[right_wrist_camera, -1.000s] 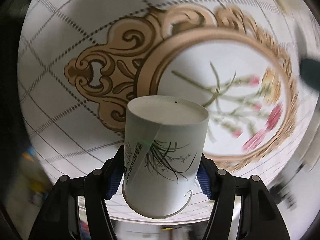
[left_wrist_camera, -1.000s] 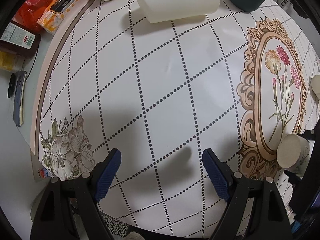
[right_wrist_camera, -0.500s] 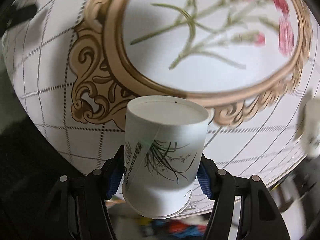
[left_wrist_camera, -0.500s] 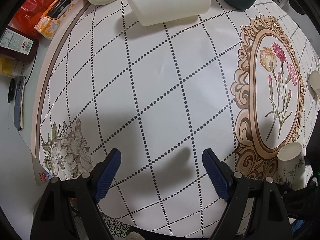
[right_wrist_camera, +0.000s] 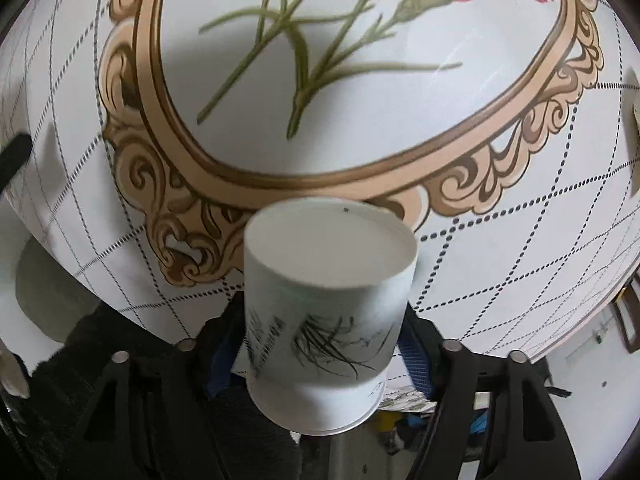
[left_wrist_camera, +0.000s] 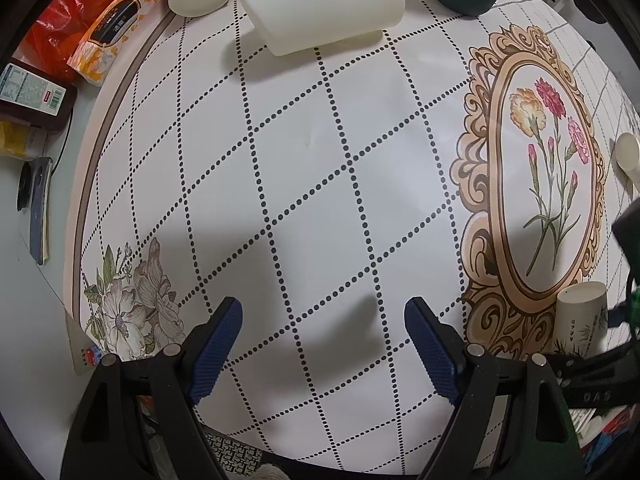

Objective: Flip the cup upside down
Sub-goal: 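Lower the inverted cup onto the oval flower medallion and open the right gripper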

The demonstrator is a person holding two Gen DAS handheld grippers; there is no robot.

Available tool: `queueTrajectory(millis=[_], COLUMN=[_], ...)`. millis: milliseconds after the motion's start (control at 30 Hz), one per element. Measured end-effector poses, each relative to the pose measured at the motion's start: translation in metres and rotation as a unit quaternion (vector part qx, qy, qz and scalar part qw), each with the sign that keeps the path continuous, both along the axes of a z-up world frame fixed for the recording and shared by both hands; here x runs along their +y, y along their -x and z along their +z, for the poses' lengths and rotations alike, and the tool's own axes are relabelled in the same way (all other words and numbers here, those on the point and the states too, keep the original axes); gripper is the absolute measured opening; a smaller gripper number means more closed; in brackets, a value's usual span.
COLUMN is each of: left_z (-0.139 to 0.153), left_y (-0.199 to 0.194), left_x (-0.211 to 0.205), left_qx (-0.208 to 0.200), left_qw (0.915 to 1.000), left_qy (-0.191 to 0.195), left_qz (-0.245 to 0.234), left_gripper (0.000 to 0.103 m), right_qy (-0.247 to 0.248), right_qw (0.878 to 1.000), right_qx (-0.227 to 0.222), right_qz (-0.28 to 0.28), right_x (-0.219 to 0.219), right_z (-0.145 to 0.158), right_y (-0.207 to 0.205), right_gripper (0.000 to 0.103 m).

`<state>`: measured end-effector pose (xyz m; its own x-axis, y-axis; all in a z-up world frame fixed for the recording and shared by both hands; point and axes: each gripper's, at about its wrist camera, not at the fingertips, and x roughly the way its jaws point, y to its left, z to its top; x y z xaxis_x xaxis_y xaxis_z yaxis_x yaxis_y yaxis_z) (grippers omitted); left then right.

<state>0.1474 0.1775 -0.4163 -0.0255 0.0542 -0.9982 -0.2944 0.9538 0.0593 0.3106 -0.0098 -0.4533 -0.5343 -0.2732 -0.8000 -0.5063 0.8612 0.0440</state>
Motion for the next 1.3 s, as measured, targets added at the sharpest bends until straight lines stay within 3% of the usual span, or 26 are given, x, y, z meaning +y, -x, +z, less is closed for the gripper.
queueTrajectory(millis=[300,400,500,733,800,900,1033,1167,1200,1300], left_z=[0.001,0.001,0.002,0.004,0.005,0.007,0.01,0.009,0.009,0.009], left_y=[-0.001,-0.001,0.0,-0.006,-0.008,-0.012,-0.017,-0.022,-0.023,-0.025], left_x=[-0.001,-0.002,-0.006,-0.016,-0.018,-0.022,-0.028,-0.034,-0.035,-0.047], left_qx=[0.0,0.0,0.001,0.003,0.002,0.002,0.003,0.006,0.006,0.005], left_qw=[1.0,1.0,1.0,1.0,0.9999,0.9998,0.9995,0.9993,0.9992,0.9988], left_qy=[-0.001,-0.002,-0.002,-0.003,-0.003,-0.004,-0.007,-0.011,-0.013,-0.019], left_qz=[-0.001,-0.002,-0.004,-0.009,-0.013,-0.019,-0.029,-0.035,-0.037,-0.045], left_gripper=[0.083,0.083,0.083,0.083,0.083,0.083,0.083,0.083,0.083,0.083], right_qy=[-0.001,-0.006,-0.013,-0.061,-0.081,-0.113,-0.148,-0.18,-0.194,-0.198], right_qw=[0.999,0.999,0.998,0.985,0.976,0.951,0.901,0.854,0.863,0.85], right_qx=[-0.033,-0.043,-0.059,-0.161,-0.198,-0.277,-0.392,-0.477,-0.461,-0.483], right_qz=[0.004,0.01,0.012,-0.027,-0.045,-0.075,-0.114,-0.105,-0.074,-0.07], right_x=[0.006,0.012,0.013,0.002,-0.003,-0.02,-0.04,-0.035,-0.036,-0.038], right_z=[0.02,0.028,0.033,0.079,0.093,0.118,0.136,0.128,0.132,0.127], right_y=[-0.049,-0.061,-0.065,-0.094,-0.103,-0.117,-0.12,-0.086,-0.08,-0.063], right_gripper=[0.077,0.062,0.062,0.062,0.062,0.062,0.062,0.062,0.062,0.062])
